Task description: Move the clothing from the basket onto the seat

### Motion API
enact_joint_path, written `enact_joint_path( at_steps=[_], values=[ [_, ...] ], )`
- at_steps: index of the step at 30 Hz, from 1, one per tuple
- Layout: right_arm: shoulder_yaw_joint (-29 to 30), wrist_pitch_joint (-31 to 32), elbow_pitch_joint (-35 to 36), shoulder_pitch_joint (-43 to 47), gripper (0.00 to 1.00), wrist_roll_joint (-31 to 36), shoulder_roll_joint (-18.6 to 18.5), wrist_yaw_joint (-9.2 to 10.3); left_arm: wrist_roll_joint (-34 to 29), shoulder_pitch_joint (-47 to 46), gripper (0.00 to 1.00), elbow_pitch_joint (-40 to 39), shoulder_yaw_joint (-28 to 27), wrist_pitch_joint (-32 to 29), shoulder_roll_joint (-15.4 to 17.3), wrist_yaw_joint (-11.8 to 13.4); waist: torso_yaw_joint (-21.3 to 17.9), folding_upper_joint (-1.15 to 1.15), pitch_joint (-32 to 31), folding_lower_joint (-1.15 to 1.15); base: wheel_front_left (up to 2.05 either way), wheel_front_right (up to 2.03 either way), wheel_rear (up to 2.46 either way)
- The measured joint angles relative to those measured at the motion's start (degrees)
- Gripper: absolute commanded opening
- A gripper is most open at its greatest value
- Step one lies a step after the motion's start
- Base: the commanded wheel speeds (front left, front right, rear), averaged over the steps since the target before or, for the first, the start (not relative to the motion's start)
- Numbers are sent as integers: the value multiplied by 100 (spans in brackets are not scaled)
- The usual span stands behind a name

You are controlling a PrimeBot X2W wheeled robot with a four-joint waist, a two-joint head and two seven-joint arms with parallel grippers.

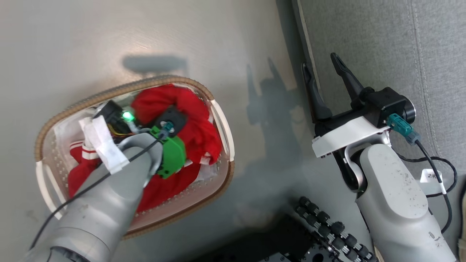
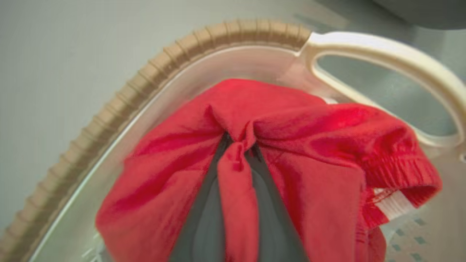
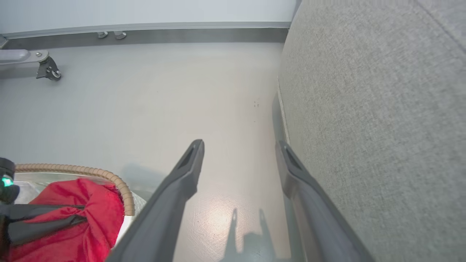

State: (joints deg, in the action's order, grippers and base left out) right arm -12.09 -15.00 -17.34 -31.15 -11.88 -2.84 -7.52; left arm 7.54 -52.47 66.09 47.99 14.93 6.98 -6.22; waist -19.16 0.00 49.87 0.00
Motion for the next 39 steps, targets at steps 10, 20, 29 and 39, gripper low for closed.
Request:
enact_joint_path(
  at_steps=[10,20,29,39],
  values=[
    [164,0,-347,213,100,246,3,0,390,673,0,-1201,-404,10,-48,-42,349,0,-791,0,0,0,0],
    [191,0,-622,525,100,377,3,0,653,1521,0,-2189,-1113,12,-103,-81,748,0,-1704,0,0,0,0],
    [71,0,-811,920,100,359,-1,0,632,2161,0,-2930,-1706,11,-233,-91,1040,0,-2573,-1,0,0,0],
    [-37,0,-926,1435,100,294,-103,0,653,2575,0,-3630,-2306,12,-371,-109,1316,0,-3477,-1,0,0,0]
  ],
)
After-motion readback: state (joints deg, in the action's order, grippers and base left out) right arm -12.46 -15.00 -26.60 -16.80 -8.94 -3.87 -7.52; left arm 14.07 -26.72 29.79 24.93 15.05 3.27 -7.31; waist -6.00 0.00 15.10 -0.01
